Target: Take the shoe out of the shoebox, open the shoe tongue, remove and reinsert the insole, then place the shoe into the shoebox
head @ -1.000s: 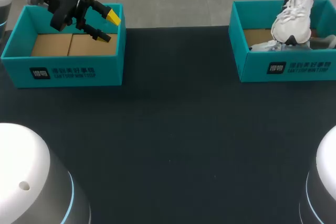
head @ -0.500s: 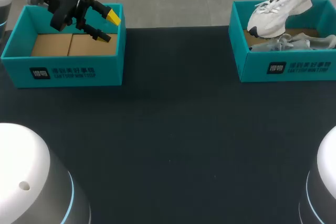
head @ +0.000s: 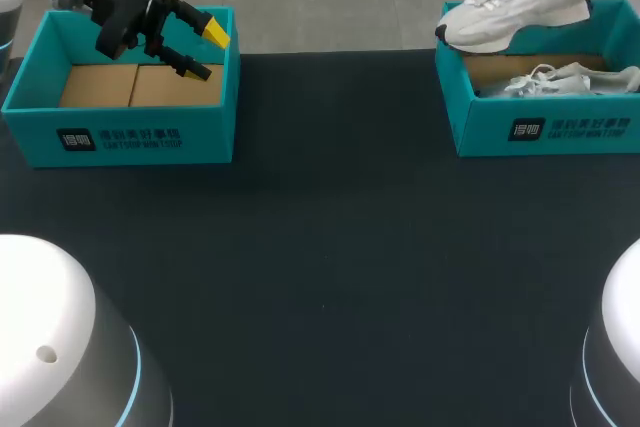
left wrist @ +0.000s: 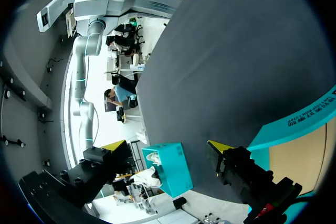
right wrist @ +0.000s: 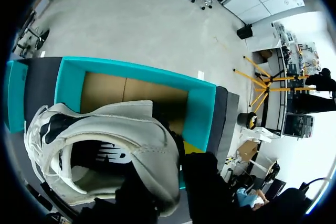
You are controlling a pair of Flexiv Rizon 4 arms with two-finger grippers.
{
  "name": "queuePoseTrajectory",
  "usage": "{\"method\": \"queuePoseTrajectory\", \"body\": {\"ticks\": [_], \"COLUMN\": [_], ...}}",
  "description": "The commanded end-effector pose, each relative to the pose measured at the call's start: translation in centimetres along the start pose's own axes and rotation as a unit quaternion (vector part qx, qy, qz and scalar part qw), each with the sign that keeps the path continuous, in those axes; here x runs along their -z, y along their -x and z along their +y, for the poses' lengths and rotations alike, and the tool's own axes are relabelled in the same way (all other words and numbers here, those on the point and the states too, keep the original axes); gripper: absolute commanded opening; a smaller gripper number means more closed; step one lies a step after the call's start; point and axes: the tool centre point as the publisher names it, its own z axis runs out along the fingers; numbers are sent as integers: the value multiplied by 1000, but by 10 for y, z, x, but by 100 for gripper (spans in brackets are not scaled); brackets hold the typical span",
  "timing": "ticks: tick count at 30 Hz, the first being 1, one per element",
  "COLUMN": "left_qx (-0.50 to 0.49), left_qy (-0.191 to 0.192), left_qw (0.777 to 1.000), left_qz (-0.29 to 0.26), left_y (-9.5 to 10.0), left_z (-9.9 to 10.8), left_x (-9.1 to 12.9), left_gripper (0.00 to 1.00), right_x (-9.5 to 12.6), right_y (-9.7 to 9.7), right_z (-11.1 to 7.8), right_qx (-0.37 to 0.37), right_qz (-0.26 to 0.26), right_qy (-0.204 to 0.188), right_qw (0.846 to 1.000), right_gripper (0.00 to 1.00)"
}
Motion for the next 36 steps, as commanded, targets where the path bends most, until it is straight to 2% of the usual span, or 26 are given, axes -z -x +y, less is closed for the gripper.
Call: {"method": "queuePoseTrajectory", "body": {"ticks": [1,12,19,24,28,36], "left_qx": [-1,-1,-1,-1,-1,-1], "left_qy": [-1,-1,-1,-1,-1,-1], "left_qw": [1000,1000,1000,1000,1000,1000], "left_qz": [1,1,1,1,1,1], "left_y": [0,0,0,0,0,0], "left_z": [0,0,0,0,0,0], "left_x": [1,1,1,1,1,1], "left_gripper": [100,100,100,100,100,100], "right_x": [3,3,-8,-13,-14,-23], "right_y": [1,1,54,71,72,56], "right_z": [8,8,6,2,0,-9], "right_qx": [0,0,-89,-135,-156,-181], "right_qz": [1,1,5,3,10,13], "right_qy": [-13,-13,-18,-22,-20,-9], "right_qw": [1000,1000,996,991,988,983], "right_gripper": [0,0,0,0,0,0]}}
